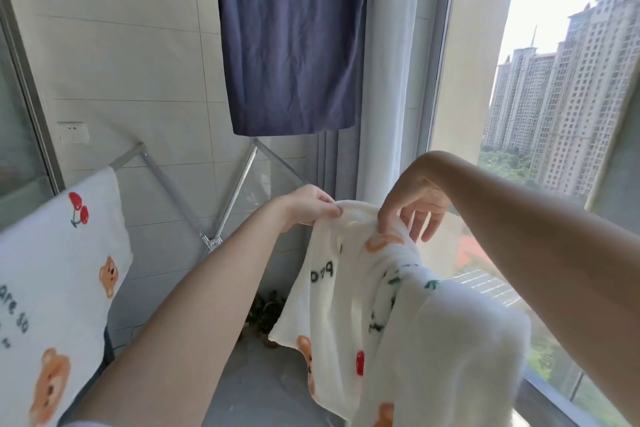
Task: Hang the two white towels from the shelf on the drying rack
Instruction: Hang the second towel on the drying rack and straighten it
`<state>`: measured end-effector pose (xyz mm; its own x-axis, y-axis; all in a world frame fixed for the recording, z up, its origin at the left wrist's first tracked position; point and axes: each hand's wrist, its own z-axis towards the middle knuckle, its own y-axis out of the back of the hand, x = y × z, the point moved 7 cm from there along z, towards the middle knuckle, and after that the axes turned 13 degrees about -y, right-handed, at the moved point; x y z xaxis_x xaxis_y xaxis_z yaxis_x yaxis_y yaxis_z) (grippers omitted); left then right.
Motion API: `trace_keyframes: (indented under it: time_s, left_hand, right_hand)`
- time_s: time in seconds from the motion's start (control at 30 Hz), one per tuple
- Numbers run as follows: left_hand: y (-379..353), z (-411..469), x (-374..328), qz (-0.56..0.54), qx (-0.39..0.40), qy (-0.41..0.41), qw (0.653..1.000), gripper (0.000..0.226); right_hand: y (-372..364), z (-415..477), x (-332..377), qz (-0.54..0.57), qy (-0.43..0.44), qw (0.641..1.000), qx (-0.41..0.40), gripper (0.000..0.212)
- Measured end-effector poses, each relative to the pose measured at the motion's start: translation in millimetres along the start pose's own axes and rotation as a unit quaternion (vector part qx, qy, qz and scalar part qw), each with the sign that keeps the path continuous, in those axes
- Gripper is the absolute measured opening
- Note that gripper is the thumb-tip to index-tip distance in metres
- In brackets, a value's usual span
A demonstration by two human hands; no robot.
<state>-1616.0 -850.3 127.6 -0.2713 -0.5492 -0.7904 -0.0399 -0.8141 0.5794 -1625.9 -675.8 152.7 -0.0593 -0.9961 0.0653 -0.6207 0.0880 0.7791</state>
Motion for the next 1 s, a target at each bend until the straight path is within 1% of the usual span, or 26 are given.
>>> trace_keyframes:
  time_s: [0.07,0.13,0.2,0.23,0.27,0.33,0.37,0.4,0.43,0.5,0.53,0.57,0.6,0.63,0.7,0.73,0.77,0.87,0.93,0.97,1.0]
  left_hand:
    - [12.1,-2.3,5.3,0.035,-0.051,0.007,0.998,0.012]
    - [25.1,-2.5,14.0,0.073,-0.08,0.02,0.994,0.024]
    - [35.3,-0.7,19.6,0.077,-0.103,0.028,0.991,0.03]
    - [39.7,1.5,22.8,0.062,-0.116,0.036,0.991,0.029]
    - [45.0,6.2,27.3,0.042,-0.125,0.046,0.99,0.025]
    - [49.0,13.9,33.0,-0.009,-0.139,0.066,0.988,0.02]
    - [52.8,19.5,37.2,-0.038,-0.147,0.07,0.986,0.018]
    - [55.7,25.8,42.8,-0.065,-0.156,0.07,0.983,0.015]
    - [59.3,33.1,48.8,-0.088,-0.169,0.067,0.979,0.012]
    - [68.6,47.4,64.6,-0.125,-0.21,0.058,0.968,0.008]
    - [72.8,52.9,74.1,-0.141,-0.234,0.054,0.96,0.008]
    - [77.1,59.0,84.2,-0.149,-0.258,0.051,0.953,0.011]
    - [81.6,66.9,95.2,-0.149,-0.275,0.047,0.949,0.018]
    - [83.1,71.8,102.9,-0.143,-0.283,0.042,0.947,0.028]
    - [82.8,86.2,120.0,-0.139,-0.266,0.026,0.953,0.047]
    - [78.6,89.8,124.9,-0.144,-0.252,0.022,0.957,0.051]
    - [75.9,96.9,132.7,-0.152,-0.24,0.022,0.959,0.054]
    - [67.5,114.0,149.2,-0.157,-0.222,0.035,0.962,0.057]
    - [63.1,126.0,154.6,-0.166,-0.21,0.04,0.963,0.056]
    - [62.5,133.0,158.5,-0.178,-0.209,0.043,0.961,0.062]
    - [62.2,137.9,160.8,-0.186,-0.209,0.045,0.959,0.076]
  right_hand:
    - [7.9,0.6,1.6,0.055,0.033,0.998,-0.018,0.033]
    - [14.7,4.5,6.7,0.09,0.049,0.994,-0.022,0.037]
    - [19.3,9.0,14.3,0.11,0.057,0.992,-0.021,0.034]
    - [23.8,12.9,20.7,0.113,0.058,0.991,-0.034,0.029]
    - [31.8,18.7,30.2,0.114,0.06,0.99,-0.066,0.024]
    - [47.0,26.0,45.4,0.101,0.061,0.981,-0.156,0.02]
    - [54.2,31.3,56.5,0.103,0.057,0.975,-0.189,0.02]
    - [58.3,37.9,65.6,0.116,0.051,0.971,-0.201,0.019]
    - [60.4,45.1,74.0,0.143,0.045,0.97,-0.194,0.018]
    - [59.8,60.7,93.1,0.206,0.04,0.964,-0.165,0.026]
    - [58.9,68.5,103.1,0.227,0.045,0.96,-0.157,0.026]
    - [59.4,75.9,113.5,0.241,0.055,0.956,-0.161,0.026]
    - [60.4,83.2,124.1,0.253,0.067,0.95,-0.169,0.033]
    - [58.4,87.0,131.7,0.259,0.078,0.947,-0.175,0.047]
    - [53.9,99.8,149.9,0.248,0.095,0.949,-0.167,0.074]
    - [51.0,102.4,154.2,0.229,0.1,0.953,-0.169,0.081]
    - [49.4,107.2,159.7,0.209,0.102,0.957,-0.172,0.083]
    - [47.8,115.7,171.4,0.109,0.11,0.968,-0.196,0.07]
    - [49.5,116.4,179.4,0.024,0.106,0.968,-0.225,0.063]
    - [51.1,117.6,183.9,-0.012,0.106,0.965,-0.24,0.06]
    - [52.1,117.8,189.8,-0.037,0.113,0.96,-0.253,0.054]
